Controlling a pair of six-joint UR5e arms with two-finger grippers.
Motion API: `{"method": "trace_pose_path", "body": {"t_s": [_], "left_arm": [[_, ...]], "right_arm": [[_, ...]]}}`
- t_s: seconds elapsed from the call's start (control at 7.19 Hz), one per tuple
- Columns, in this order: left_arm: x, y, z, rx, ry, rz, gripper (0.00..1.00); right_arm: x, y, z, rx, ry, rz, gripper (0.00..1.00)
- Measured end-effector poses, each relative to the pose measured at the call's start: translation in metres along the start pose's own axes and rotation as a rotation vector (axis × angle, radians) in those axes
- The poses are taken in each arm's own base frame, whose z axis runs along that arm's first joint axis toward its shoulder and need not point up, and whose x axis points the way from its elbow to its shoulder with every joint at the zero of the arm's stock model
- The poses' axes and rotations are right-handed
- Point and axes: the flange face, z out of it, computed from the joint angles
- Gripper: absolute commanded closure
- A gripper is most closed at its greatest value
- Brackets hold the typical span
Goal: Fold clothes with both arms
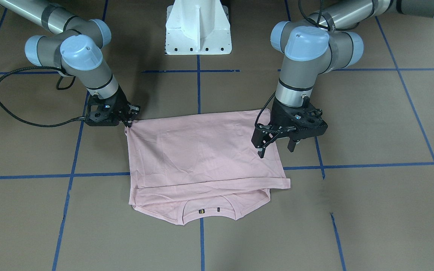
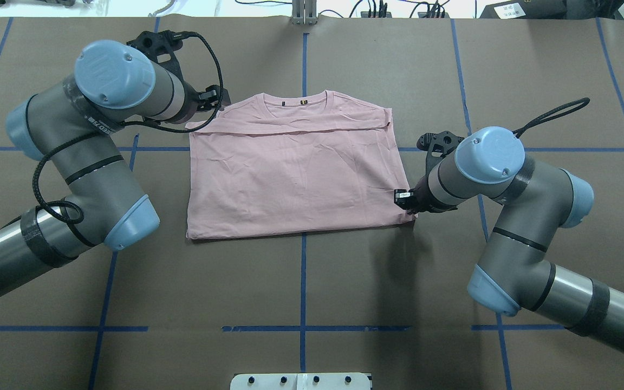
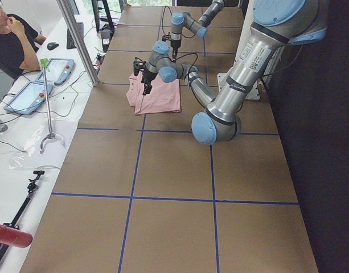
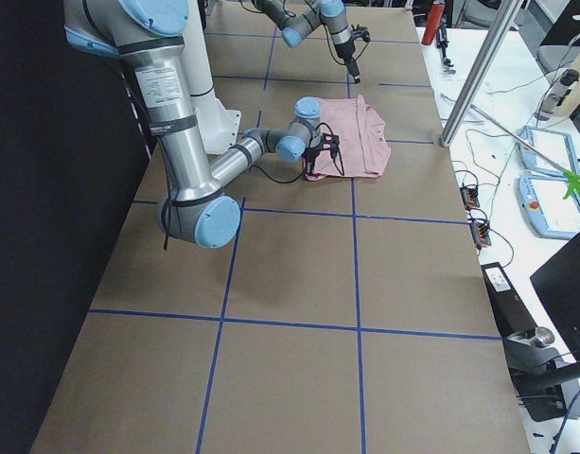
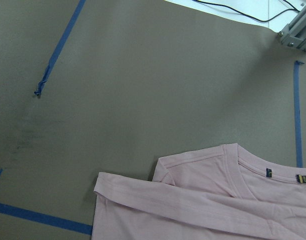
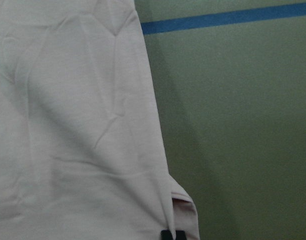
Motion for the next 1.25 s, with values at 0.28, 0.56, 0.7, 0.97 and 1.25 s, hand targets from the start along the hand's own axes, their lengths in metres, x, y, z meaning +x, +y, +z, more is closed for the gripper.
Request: {"method": "trace_pose_path", "body": {"t_s": [0.28,0.56,0.7,0.97,1.25], "left_arm": [[0.001,0.0,0.0,0.0,0.001,0.001,0.0],[0.001,0.001,-0.001,-0.001,0.001,0.0,0.0],[0.001,0.001,-0.001,0.0,0.002,0.0,0.0],[0.001,0.001,-0.002,0.0,0.003,-0.001,0.0],[0.001,0.001,-0.002,0.0,0.003,-0.001,0.0]], "right_arm": [[-0.002,0.003,0.006,-0.006,0.006,0.0,0.0],[-0.001,0.003,0.011,-0.011,0.015,0.003,0.01],[0.0,0.004,0.014,-0.013,0.02,0.005,0.17],[0.001,0.004,0.017,-0.017,0.026,0.009,0.8],[0.002,0.004,0.019,-0.022,0.028,0.009,1.0]]}}
